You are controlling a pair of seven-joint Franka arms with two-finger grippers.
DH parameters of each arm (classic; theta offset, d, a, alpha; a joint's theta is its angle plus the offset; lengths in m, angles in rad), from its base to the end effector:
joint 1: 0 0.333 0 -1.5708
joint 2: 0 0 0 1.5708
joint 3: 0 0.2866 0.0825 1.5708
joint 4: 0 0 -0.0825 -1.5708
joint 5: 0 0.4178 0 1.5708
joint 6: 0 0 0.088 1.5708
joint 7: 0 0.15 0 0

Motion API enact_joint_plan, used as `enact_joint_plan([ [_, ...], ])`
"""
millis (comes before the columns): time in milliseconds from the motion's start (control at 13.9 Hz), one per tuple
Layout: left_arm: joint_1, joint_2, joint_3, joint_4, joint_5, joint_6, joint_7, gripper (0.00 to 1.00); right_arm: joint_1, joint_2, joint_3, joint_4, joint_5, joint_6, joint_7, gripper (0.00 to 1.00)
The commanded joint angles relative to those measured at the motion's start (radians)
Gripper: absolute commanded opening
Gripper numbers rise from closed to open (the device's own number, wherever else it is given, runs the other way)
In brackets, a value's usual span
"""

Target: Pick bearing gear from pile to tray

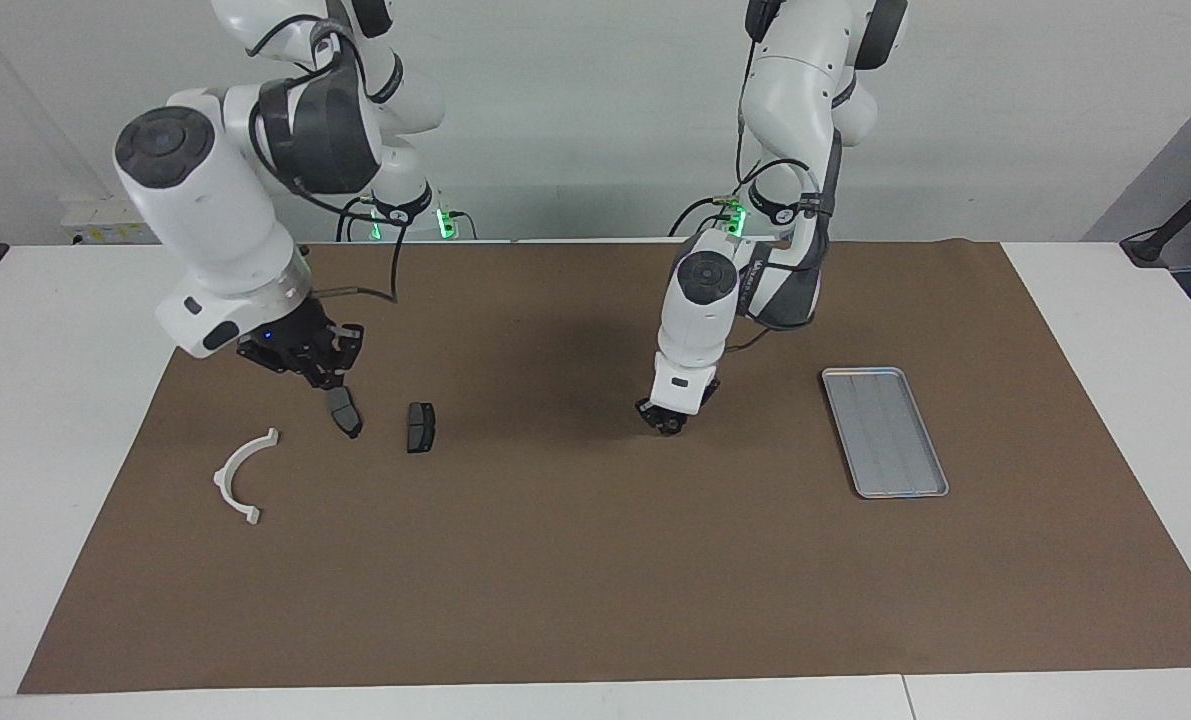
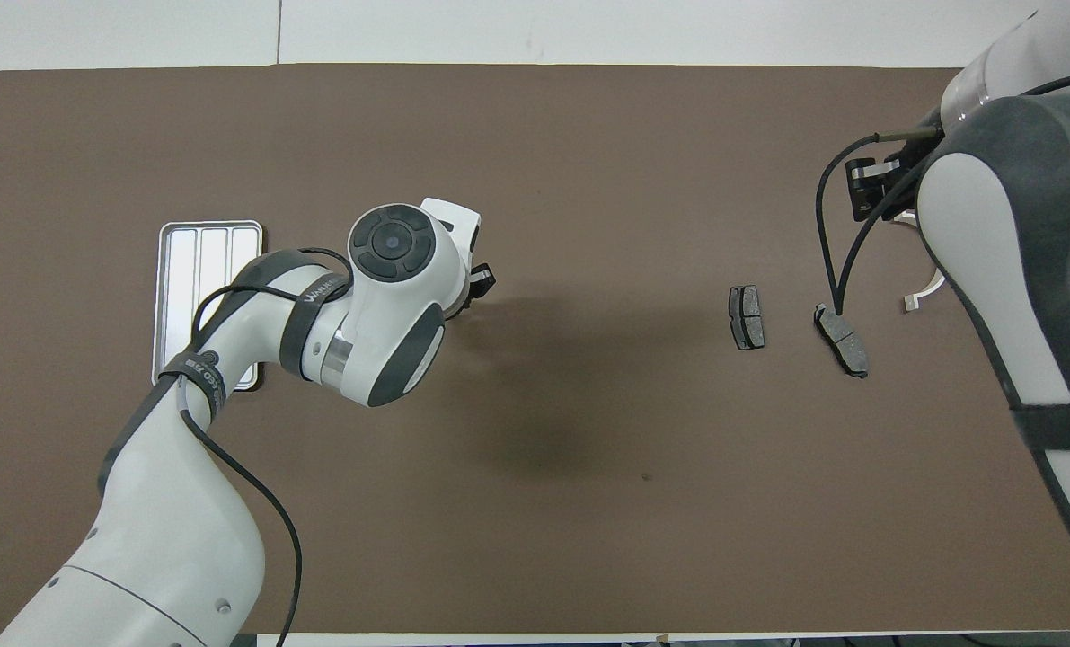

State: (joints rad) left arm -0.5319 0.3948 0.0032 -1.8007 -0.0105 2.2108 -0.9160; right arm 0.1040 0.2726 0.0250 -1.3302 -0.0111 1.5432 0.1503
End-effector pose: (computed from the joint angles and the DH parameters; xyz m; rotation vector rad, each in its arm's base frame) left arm 0.5728 -0.3355 0.2398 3.0658 0.6107 0.0105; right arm 0.6507 0.0810 0.5010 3.1275 -0.0344 -0.0913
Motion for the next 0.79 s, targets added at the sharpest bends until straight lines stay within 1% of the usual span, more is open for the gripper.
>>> enact_joint_plan([
  [0,0.082,-0.133,-0.002,-0.081,-0.006,-0.077,0.125,0.10,0.045,-0.048,0.006,-0.009,0.006,-0.047,0.134,0.00],
  [144,0.176,-0.212,-0.002,-0.193,-0.006,-0.083,0.324,0.10,0.092,-0.064,0.006,-0.009,0.008,-0.063,0.246,0.00],
  [215,0.237,-0.233,-0.002,-0.221,-0.006,-0.089,0.430,0.10,0.118,-0.065,0.006,-0.009,0.014,-0.070,0.312,0.00],
  [359,0.332,-0.246,0.000,-0.229,-0.006,-0.127,0.628,0.09,0.176,-0.069,0.012,-0.009,0.048,-0.061,0.495,0.00],
  [503,0.404,-0.247,0.000,-0.230,-0.006,-0.158,0.776,0.09,0.233,-0.072,0.018,-0.012,0.085,-0.029,0.673,0.00],
  [718,0.475,-0.252,0.001,-0.256,-0.006,-0.114,0.896,0.09,0.331,-0.055,0.019,-0.015,0.091,0.018,0.836,0.00],
])
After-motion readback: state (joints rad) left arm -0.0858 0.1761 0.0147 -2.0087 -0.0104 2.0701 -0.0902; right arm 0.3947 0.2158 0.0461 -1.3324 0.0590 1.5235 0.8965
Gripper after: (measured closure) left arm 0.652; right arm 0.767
